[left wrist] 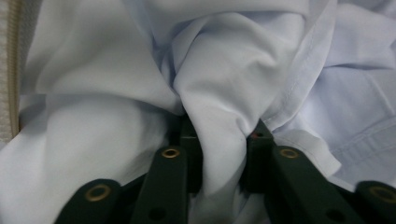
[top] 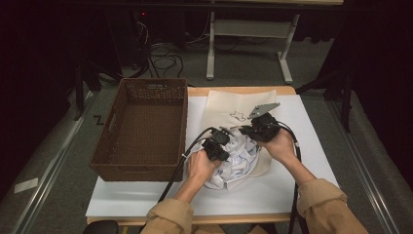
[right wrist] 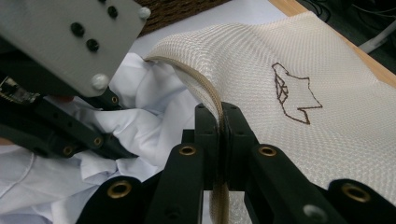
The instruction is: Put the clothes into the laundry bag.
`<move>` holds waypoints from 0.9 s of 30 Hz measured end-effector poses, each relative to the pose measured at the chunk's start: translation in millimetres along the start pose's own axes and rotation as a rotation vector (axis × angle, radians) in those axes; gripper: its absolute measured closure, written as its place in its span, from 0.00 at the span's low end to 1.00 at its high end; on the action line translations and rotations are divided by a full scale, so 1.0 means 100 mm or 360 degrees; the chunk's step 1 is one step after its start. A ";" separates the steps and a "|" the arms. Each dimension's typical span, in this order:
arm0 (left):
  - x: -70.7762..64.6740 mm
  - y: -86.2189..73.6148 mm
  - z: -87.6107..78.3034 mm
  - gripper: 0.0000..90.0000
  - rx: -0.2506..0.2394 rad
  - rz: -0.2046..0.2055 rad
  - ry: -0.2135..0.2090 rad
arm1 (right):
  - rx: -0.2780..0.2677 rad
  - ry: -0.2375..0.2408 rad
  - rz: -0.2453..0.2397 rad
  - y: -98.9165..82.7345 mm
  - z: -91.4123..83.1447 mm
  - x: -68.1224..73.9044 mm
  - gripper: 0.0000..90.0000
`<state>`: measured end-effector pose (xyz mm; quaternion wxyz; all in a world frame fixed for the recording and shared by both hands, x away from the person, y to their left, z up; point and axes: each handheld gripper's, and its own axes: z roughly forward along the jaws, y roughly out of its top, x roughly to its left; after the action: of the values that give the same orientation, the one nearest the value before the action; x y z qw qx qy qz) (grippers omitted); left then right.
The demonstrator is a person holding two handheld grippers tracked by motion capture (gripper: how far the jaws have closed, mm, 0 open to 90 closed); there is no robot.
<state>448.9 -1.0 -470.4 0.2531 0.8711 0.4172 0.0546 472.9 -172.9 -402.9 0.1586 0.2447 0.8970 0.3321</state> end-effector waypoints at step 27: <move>0.04 0.09 -0.38 0.47 -0.0326 -0.0128 0.0024 | -0.0006 0.0011 0.0010 -0.07 0.04 -0.01 0.97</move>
<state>446.2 12.7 -433.4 0.3396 0.8229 0.4459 0.0931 473.2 -176.6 -410.5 0.1549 0.2462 0.8961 0.3352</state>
